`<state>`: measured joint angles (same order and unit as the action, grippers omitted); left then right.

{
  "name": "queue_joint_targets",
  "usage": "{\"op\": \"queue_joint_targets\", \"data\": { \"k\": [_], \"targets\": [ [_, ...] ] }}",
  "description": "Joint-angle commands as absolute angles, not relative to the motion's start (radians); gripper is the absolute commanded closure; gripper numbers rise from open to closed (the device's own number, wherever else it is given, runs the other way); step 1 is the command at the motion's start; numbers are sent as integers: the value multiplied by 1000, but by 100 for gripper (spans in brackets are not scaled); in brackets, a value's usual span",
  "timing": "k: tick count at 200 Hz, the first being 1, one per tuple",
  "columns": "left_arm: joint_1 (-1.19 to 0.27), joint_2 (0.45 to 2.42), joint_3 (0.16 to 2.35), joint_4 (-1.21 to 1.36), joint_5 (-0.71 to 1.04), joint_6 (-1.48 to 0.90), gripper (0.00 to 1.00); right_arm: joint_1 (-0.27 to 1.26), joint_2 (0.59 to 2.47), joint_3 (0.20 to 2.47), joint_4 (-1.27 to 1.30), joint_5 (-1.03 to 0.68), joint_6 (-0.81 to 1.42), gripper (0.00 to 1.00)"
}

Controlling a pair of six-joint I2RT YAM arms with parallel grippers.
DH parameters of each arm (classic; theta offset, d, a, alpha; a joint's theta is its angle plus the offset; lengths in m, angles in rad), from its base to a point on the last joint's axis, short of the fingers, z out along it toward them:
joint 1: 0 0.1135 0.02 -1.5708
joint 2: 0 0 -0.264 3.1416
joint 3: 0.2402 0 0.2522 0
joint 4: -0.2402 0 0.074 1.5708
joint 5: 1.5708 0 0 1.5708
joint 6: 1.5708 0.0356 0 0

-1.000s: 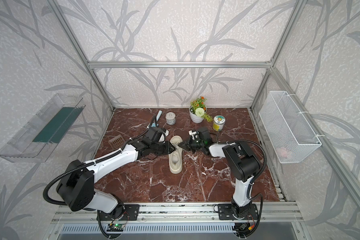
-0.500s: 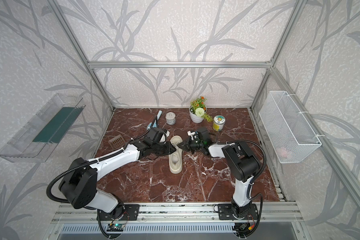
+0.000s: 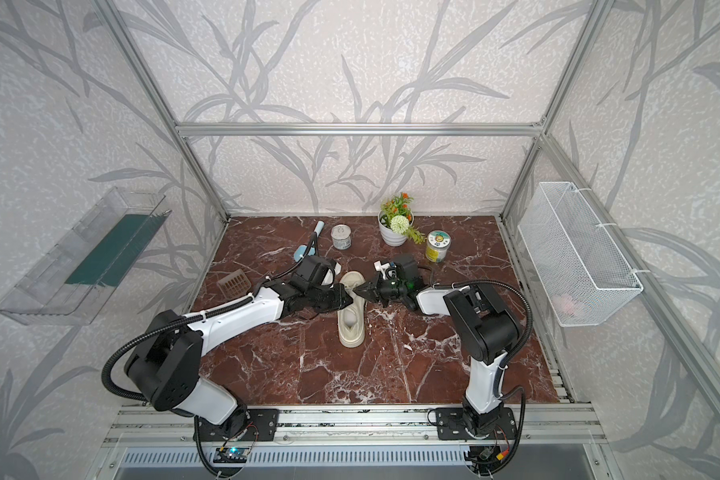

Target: Tie the shoes

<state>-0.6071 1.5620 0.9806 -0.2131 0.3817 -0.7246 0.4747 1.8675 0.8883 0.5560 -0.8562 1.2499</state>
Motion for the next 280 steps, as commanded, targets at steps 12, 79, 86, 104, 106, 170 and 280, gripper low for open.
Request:
{"op": "queue_joint_targets", "data": {
  "k": [12, 79, 86, 104, 106, 170, 280],
  "targets": [
    [-609, 1574, 985, -190, 390, -735, 85, 482, 1854, 878, 582, -876, 1255, 100],
    [-609, 1565, 982, -221, 380, -732, 100, 482, 1849, 874, 591, -865, 1258, 89],
    [-609, 1561, 982, -227, 379, -730, 100, 483, 1850, 876, 591, -865, 1257, 86],
    [-609, 1552, 979, -241, 375, -728, 100, 482, 1847, 877, 592, -865, 1257, 81],
    [-609, 1551, 979, -242, 374, -727, 100, 482, 1847, 877, 592, -865, 1258, 80],
    [-609, 1513, 965, -293, 367, -721, 100, 463, 1822, 862, 585, -860, 1253, 62],
    [-598, 1412, 1147, -528, 328, -669, 100, 409, 1614, 838, 252, -824, 970, 53]
  ]
}}
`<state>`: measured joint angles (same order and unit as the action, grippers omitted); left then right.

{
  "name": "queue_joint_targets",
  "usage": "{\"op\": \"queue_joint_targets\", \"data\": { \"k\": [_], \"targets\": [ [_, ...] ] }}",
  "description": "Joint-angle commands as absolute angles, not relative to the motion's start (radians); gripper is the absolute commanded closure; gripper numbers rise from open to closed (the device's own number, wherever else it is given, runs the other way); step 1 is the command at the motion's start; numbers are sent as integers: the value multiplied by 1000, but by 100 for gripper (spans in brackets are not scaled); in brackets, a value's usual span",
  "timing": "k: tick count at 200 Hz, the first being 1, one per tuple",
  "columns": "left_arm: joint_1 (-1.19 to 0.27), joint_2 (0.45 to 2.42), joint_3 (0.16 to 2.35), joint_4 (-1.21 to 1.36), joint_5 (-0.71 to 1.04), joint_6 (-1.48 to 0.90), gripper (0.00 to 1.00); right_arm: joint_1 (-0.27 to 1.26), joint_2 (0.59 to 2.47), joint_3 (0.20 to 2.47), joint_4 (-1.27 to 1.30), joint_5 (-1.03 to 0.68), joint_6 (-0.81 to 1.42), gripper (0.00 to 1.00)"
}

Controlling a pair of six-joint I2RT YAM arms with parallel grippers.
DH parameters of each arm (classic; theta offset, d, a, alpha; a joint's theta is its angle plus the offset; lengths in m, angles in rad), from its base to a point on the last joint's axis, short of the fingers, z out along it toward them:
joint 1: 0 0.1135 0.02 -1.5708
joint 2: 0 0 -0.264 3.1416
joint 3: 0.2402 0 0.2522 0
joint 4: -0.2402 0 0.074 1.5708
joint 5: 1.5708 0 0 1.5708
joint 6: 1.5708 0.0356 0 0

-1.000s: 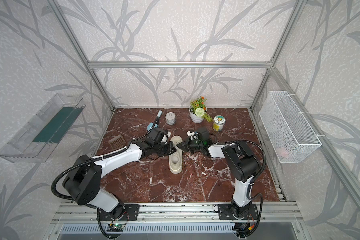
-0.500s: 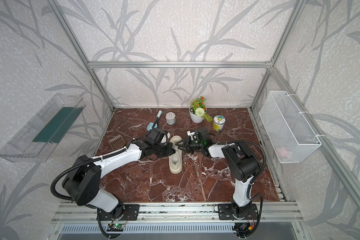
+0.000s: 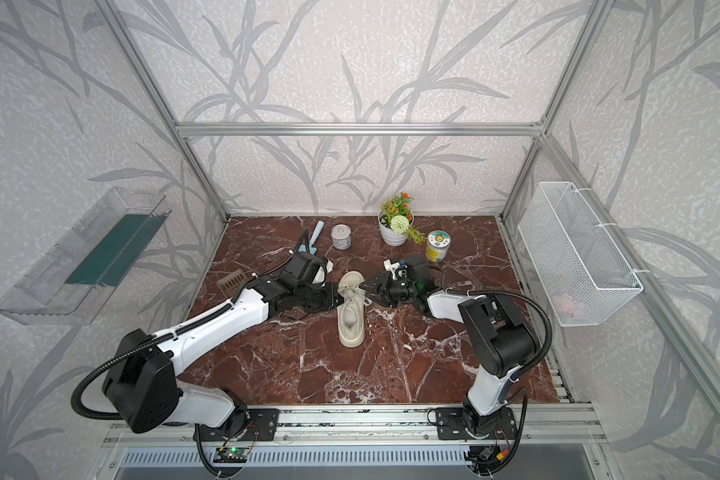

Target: Tie the shoes

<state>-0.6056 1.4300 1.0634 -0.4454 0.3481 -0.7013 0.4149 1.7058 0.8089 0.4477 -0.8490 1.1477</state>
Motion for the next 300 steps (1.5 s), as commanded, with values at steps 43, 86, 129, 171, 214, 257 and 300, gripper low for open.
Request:
{"op": "queue_joint_targets", "data": {
  "k": [43, 86, 129, 171, 214, 257, 300],
  "targets": [
    [-594, 1433, 1253, -541, 347, -662, 100, 414, 1472, 883, 18, -662, 595, 53],
    [-587, 1452, 1347, -528, 357, -660, 100, 486, 1353, 828, 92, -517, 224, 52],
    [-578, 1478, 1400, -532, 379, -656, 100, 527, 1423, 867, 225, -563, 149, 52],
    [-573, 1473, 1399, -539, 381, -656, 100, 548, 1540, 950, 301, -611, 177, 53],
    [-568, 1463, 1387, -540, 383, -658, 100, 558, 1611, 1005, 341, -649, 221, 61],
    [-565, 1460, 1377, -537, 387, -658, 100, 559, 1650, 1021, 377, -644, 250, 76],
    [-552, 1452, 1355, -534, 388, -662, 98, 557, 1652, 1019, 373, -637, 251, 92]
  ]
}}
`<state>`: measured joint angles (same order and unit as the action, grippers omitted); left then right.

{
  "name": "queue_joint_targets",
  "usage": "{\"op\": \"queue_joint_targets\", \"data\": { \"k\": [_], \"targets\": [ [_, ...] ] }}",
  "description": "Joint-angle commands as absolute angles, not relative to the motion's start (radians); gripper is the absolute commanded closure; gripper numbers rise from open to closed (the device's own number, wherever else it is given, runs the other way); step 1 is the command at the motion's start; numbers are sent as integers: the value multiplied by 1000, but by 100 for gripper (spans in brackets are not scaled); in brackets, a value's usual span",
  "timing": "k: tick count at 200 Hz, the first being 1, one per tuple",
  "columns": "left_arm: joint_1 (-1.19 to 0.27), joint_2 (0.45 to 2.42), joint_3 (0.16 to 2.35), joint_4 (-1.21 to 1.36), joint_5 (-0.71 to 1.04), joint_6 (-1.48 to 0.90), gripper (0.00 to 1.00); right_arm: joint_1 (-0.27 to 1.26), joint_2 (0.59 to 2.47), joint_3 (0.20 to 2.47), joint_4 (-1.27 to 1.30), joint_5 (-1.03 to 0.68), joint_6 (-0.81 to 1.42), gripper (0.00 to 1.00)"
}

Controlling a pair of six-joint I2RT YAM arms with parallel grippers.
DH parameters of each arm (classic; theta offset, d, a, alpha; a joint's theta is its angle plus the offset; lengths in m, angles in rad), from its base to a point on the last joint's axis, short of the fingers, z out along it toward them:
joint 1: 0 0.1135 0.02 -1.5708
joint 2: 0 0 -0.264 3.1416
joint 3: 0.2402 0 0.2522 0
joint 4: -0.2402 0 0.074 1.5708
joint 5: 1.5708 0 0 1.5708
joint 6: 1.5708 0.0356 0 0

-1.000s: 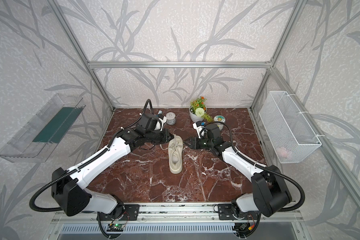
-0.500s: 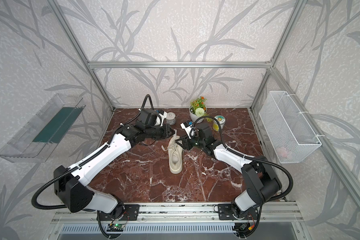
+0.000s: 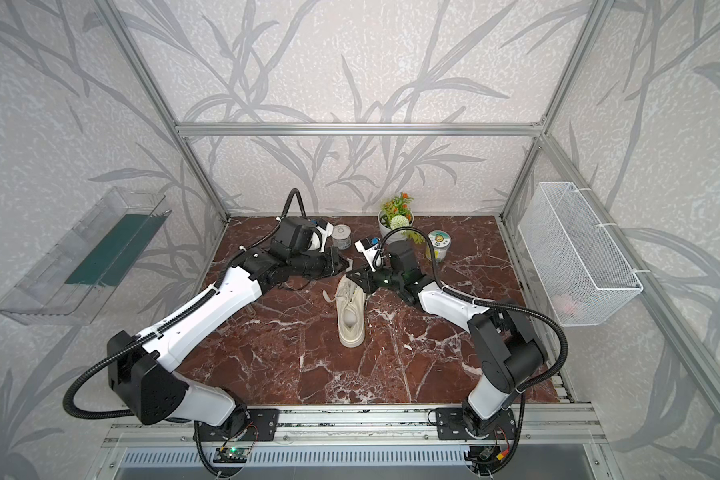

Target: Tie the shoes

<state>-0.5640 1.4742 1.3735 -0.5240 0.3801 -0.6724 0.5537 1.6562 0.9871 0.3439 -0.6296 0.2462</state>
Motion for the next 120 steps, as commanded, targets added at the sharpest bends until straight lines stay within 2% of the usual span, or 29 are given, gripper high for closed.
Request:
{"op": "queue_joint_targets", "data": {
  "k": [1, 22, 50, 92, 120],
  "targets": [
    [-552, 1452, 1353, -534, 388, -662, 97, 558, 1651, 1019, 373, -637, 250, 92],
    [-535, 1437, 1331, -529, 385, -661, 84, 558, 1644, 1007, 373, -638, 252, 95],
    [-503, 1420, 1296, -531, 384, -660, 77, 555, 1634, 991, 371, -623, 253, 97],
    [-444, 1382, 1157, -457, 377, -733, 71, 551, 1625, 976, 373, -623, 258, 98],
    [-394, 1360, 1003, -329, 400, -832, 71, 549, 1623, 971, 374, -626, 259, 98]
  ]
}}
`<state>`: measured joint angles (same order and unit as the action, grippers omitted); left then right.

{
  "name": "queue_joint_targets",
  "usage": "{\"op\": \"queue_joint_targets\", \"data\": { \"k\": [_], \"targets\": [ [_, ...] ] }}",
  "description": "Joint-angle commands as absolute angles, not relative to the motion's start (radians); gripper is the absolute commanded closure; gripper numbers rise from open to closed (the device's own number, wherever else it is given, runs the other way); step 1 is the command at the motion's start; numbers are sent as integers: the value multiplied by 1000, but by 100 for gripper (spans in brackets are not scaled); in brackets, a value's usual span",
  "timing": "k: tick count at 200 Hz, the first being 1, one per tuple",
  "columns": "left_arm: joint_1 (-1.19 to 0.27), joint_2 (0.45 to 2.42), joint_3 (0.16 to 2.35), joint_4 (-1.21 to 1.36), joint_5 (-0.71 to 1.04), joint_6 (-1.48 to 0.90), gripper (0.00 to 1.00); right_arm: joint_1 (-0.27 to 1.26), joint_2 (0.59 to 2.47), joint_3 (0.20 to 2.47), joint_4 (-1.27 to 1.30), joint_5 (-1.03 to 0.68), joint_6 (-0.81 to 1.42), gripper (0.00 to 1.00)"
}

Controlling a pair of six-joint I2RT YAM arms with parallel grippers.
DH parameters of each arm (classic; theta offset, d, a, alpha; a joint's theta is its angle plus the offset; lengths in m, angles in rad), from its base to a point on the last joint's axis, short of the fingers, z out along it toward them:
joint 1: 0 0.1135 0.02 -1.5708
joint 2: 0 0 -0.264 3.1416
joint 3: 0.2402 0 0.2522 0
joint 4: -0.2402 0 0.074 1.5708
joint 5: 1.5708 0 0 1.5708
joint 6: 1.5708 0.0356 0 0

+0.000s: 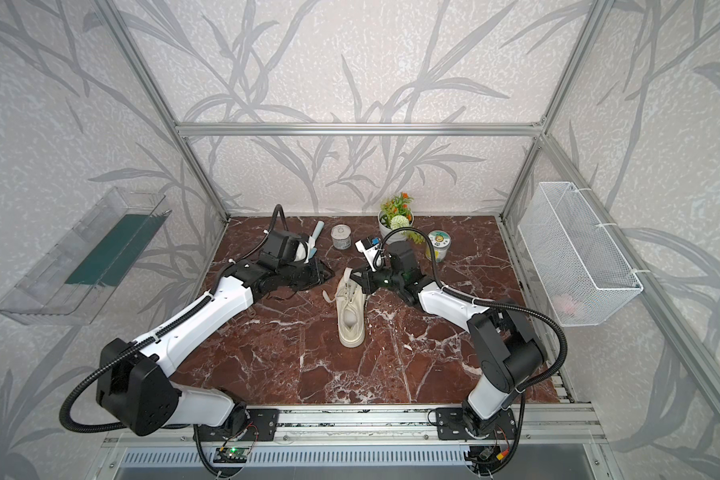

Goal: Tie the shoes
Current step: 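Grasp the other lace end with the left gripper while the right gripper holds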

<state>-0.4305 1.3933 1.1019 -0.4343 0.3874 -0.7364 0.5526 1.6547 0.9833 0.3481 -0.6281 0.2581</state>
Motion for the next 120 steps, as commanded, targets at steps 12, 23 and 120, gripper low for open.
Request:
{"op": "queue_joint_targets", "data": {
  "k": [12, 23, 120],
  "targets": [
    [-378, 1362, 944, -272, 416, -872, 71, 548, 1623, 971, 374, -629, 261, 99],
    [-367, 1369, 905, -233, 429, -890, 71, 549, 1621, 971, 372, -630, 263, 98],
    [-324, 1514, 744, 100, 523, -1247, 60, 548, 1614, 965, 367, -630, 266, 99]
  ]
}}
